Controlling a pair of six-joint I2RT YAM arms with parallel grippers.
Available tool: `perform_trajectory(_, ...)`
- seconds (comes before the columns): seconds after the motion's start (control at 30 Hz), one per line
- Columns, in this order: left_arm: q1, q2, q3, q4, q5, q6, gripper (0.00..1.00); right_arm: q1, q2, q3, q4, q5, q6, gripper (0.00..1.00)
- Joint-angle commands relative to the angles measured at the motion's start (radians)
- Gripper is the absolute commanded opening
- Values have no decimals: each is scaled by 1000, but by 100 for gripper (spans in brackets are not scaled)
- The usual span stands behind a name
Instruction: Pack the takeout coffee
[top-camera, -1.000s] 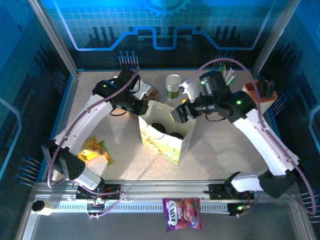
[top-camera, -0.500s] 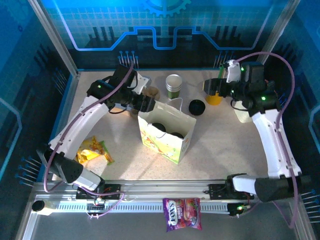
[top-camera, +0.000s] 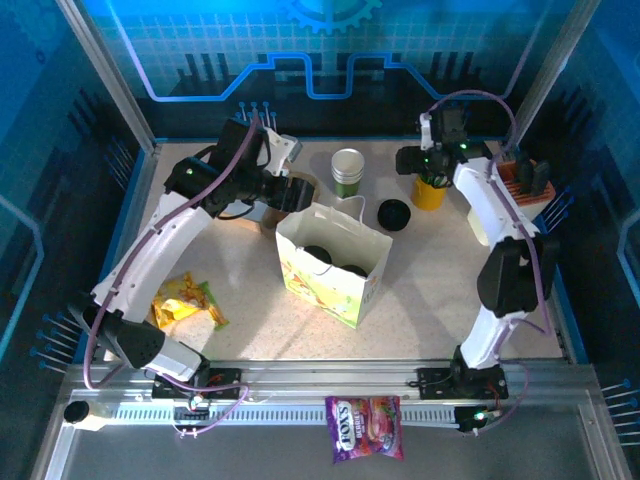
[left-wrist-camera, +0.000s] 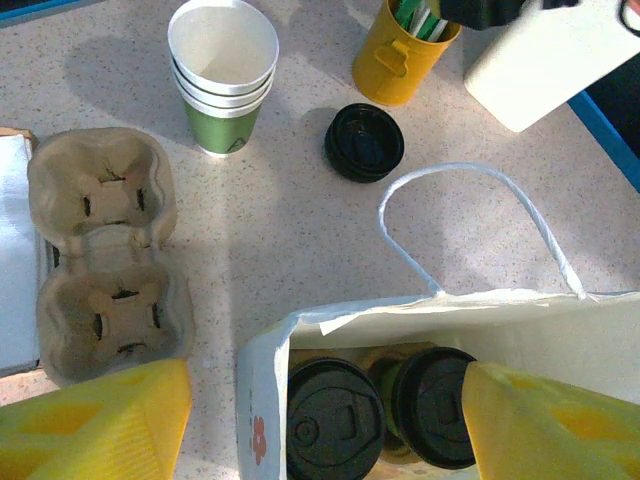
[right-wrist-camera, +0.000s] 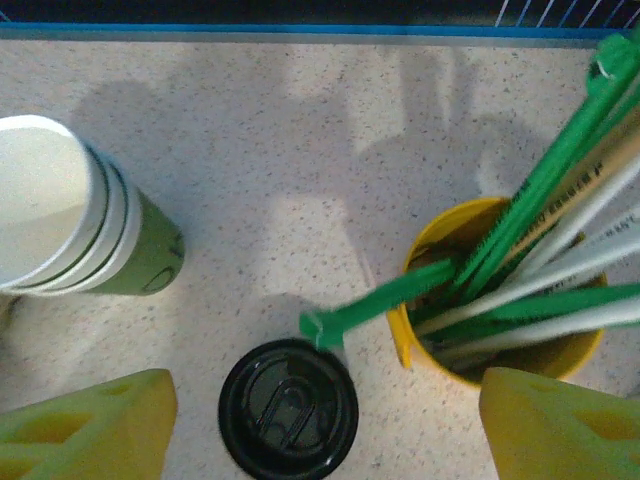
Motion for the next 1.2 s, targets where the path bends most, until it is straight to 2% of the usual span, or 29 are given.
perform_trajectory(0.0,4,-22,21,-11,4,18,73,27,83,103,-12,95,-59,74)
perform_trajectory(0.23,3,-55,-11,-6,-4,20,75,56,183,179,-60,176,-110,51)
perform_trajectory(0.37,4,-66,-25,0,-3,20,75,57,190,169,-59,169,-114,38)
perform_trajectory(0.63,4,-87,-57,17,-1,18,76,60,141,152,-59,178,-134,17)
perform_trajectory(0.93,4,-108,-86,35,-3,22,77,63,27,156,-88,200,-159,8)
perform_trajectory(1.17,13,-109,-87,111,13,13,78,54,-108,177,-133,122,-143,7)
